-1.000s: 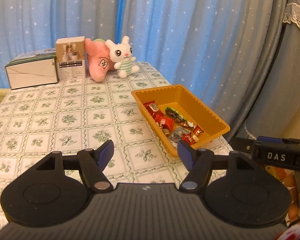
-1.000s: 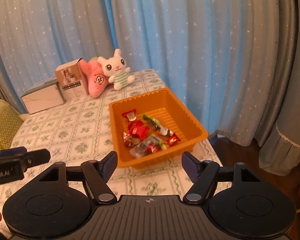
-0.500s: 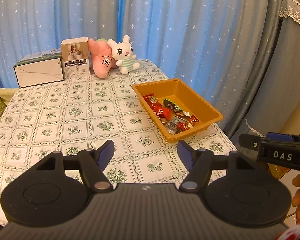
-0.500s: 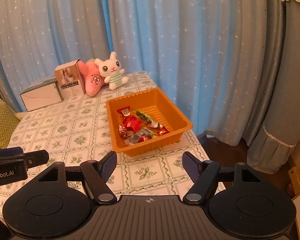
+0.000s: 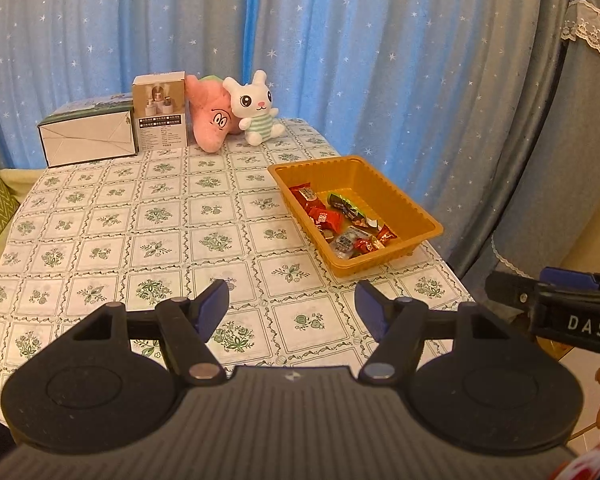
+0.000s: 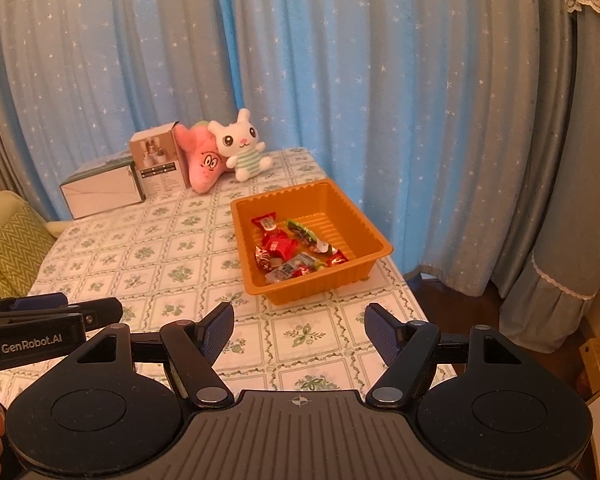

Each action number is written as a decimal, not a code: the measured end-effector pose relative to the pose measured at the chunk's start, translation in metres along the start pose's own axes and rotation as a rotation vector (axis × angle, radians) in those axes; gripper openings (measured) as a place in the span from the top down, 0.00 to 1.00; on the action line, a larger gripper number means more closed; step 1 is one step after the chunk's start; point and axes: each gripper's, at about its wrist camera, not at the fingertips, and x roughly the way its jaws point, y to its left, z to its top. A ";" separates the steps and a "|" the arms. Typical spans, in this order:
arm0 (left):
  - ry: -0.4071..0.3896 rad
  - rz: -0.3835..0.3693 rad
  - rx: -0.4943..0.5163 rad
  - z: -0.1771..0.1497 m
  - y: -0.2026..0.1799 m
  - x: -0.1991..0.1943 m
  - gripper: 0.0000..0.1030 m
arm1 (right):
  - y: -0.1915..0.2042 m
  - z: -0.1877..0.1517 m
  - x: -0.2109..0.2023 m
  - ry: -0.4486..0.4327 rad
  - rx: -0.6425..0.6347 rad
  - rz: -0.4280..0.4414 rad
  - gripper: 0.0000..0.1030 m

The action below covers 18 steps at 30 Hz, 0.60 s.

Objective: Organize snacks

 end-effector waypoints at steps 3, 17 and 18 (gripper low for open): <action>-0.001 0.006 0.000 0.000 0.000 0.000 0.35 | 0.001 -0.001 0.000 0.000 -0.005 0.001 0.30; 0.001 0.010 0.012 -0.003 -0.001 0.000 0.35 | 0.002 -0.004 0.003 0.008 -0.003 0.002 0.30; 0.002 0.010 0.013 -0.003 -0.001 0.000 0.35 | 0.002 -0.004 0.003 0.008 -0.002 0.001 0.30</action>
